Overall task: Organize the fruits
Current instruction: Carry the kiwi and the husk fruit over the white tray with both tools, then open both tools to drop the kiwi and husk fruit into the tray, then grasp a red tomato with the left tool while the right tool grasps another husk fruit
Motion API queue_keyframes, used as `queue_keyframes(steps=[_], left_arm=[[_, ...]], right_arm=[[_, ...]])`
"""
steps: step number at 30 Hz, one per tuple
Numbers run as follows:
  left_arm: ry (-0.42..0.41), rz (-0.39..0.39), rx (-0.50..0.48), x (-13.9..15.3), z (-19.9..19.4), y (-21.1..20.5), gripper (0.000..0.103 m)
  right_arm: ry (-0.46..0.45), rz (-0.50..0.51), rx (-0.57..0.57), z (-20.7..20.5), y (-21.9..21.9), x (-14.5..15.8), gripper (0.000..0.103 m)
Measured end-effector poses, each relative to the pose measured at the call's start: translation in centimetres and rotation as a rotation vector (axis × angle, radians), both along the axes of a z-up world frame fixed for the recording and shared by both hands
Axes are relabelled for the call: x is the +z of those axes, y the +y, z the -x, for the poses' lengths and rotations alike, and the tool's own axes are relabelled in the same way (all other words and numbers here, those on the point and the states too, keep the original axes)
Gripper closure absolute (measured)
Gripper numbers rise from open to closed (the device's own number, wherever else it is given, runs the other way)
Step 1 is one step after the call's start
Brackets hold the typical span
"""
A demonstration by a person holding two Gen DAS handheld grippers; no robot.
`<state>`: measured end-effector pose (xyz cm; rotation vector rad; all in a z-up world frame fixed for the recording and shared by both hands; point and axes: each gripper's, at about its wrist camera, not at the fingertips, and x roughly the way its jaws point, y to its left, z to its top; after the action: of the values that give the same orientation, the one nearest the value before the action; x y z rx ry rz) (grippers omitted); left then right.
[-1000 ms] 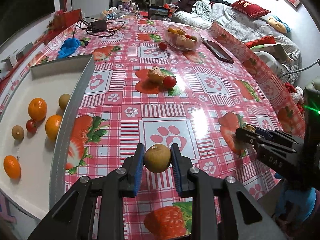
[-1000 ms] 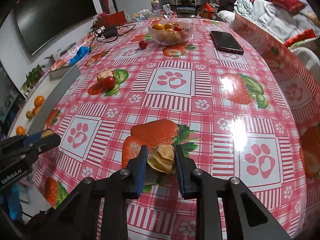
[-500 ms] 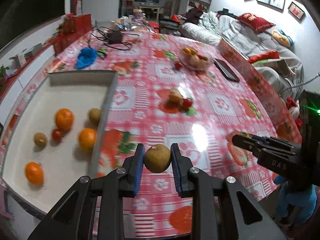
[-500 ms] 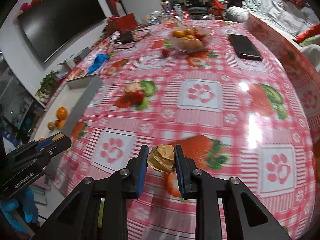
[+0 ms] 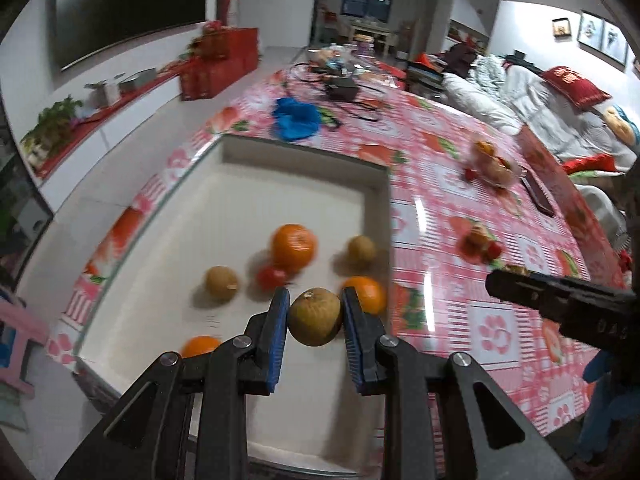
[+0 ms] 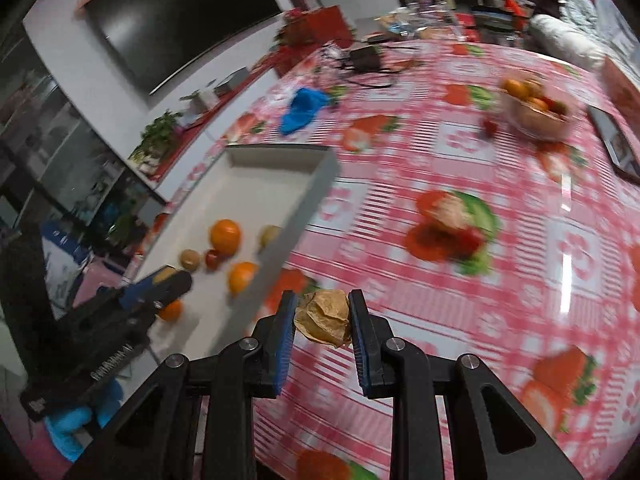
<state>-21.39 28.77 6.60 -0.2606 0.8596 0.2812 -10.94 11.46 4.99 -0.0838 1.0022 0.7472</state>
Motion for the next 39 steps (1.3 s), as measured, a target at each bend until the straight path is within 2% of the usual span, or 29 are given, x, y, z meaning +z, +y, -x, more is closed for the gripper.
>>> queue_keyframes(steps=[12, 13, 14, 15, 16, 17, 18, 22, 26, 28, 32, 37, 38, 39], left_arm=[[0.033, 0.005, 0.067, -1.7, 0.4, 3.0, 0.074], [0.036, 0.001, 0.065, -1.8, 0.3, 3.0, 0.070], [0.041, -0.006, 0.061, -1.9, 0.3, 3.0, 0.060], [0.042, -0.011, 0.061, -1.9, 0.3, 2.9, 0.052], [0.036, -0.020, 0.064, -1.9, 0.4, 2.9, 0.039], [0.022, -0.028, 0.066, -1.7, 0.6, 2.8, 0.033], [0.013, -0.035, 0.063, -1.6, 0.7, 2.6, 0.032], [0.014, -0.041, 0.052, -1.3, 0.2, 2.0, 0.031], [0.001, -0.037, 0.036, -0.9, -0.3, 0.9, 0.031], [-0.004, -0.039, 0.015, -0.7, -0.6, 0.0, 0.031], [-0.007, -0.042, -0.030, -0.3, -1.2, -1.8, 0.030], [-0.002, -0.040, -0.083, 0.1, -1.4, -3.9, 0.029], [-0.001, -0.042, -0.090, 0.2, -1.4, -4.2, 0.029], [0.001, -0.045, -0.098, 0.2, -1.4, -4.6, 0.028]], right_arm=[[0.041, 0.020, 0.133, -0.5, 9.4, -1.3, 0.075], [0.052, 0.020, 0.142, -0.6, 9.7, -1.5, 0.075], [0.069, 0.025, 0.153, -0.7, 10.1, -1.9, 0.074], [0.070, 0.033, 0.152, -0.7, 10.3, -2.0, 0.064], [0.063, 0.040, 0.145, -0.7, 10.3, -2.0, 0.050], [0.046, 0.043, 0.134, -0.8, 10.1, -1.9, 0.020], [0.006, 0.038, 0.111, -0.7, 9.4, -1.6, 0.014], [-0.070, 0.076, 0.071, -1.4, 7.1, -0.6, 0.014], [-0.161, 0.161, -0.046, -3.3, 3.0, -0.2, 0.014], [-0.160, 0.201, -0.123, -4.9, 0.4, -0.8, 0.014], [-0.138, 0.233, -0.196, -7.4, -2.5, -1.8, 0.014], [-0.166, 0.251, -0.171, -8.6, -1.5, -2.4, 0.014], [-0.174, 0.263, -0.156, -8.8, -0.9, -2.7, 0.024], [-0.172, 0.276, -0.136, -9.1, -0.3, -3.0, 0.042]])
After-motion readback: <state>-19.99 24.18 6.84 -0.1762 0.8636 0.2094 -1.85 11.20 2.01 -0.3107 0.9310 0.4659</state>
